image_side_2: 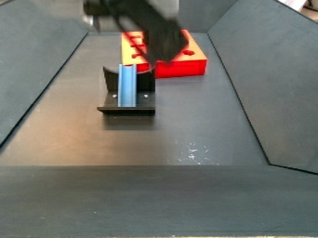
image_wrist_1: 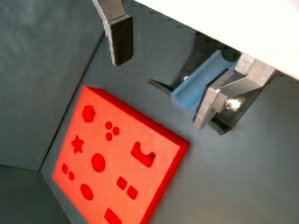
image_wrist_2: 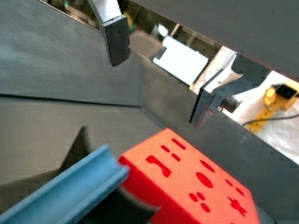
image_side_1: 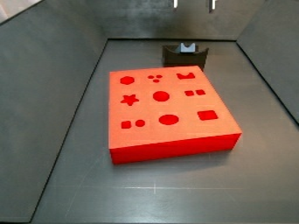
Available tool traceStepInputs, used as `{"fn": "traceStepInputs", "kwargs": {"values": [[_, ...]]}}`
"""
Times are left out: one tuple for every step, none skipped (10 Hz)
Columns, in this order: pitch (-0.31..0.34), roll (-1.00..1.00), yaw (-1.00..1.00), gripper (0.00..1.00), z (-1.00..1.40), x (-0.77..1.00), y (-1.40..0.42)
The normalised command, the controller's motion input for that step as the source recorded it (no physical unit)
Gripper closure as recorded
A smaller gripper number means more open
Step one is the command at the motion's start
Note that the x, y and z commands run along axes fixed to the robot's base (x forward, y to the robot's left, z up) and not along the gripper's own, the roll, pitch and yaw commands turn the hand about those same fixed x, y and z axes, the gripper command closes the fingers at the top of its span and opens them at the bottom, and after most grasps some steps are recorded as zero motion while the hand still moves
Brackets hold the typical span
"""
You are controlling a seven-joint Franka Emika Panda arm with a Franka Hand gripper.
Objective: Pick up the arch object. Move up. Place the arch object on the fixture. Regrasp the arch object. Move to above the board. Insert the arch object.
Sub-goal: Regrasp the arch object.
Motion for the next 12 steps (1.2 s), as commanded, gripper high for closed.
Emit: {"fn": "traceStepInputs", "kwargs": {"values": [[0.052,1.00,0.01,0.00,0.58,-0.12,-0.71],[0.047,1.00,0.01,0.00,0.45,-0.12,-0.61],[0.042,1.00,0.01,0.00,0.09,-0.06,-0.32],[0.041,1.00,0.01,0.00,0.00,-0.03,-0.20],[0.045,1.00,0.01,0.00,0.00,0.00,-0.01],[0.044,1.00,0.01,0.00,0.01,0.00,-0.02],[0.041,1.00,0.01,0.00,0.01,-0.01,-0.04],[0.037,1.00,0.01,0.00,0.00,-0.01,-0.03],[0.033,1.00,0.01,0.00,0.00,-0.02,-0.02],[0.027,1.00,0.01,0.00,0.00,-0.01,-0.02],[0.024,1.00,0.01,0.00,0.00,-0.01,-0.02],[0.023,1.00,0.02,0.00,0.00,-0.01,-0.02]]}}
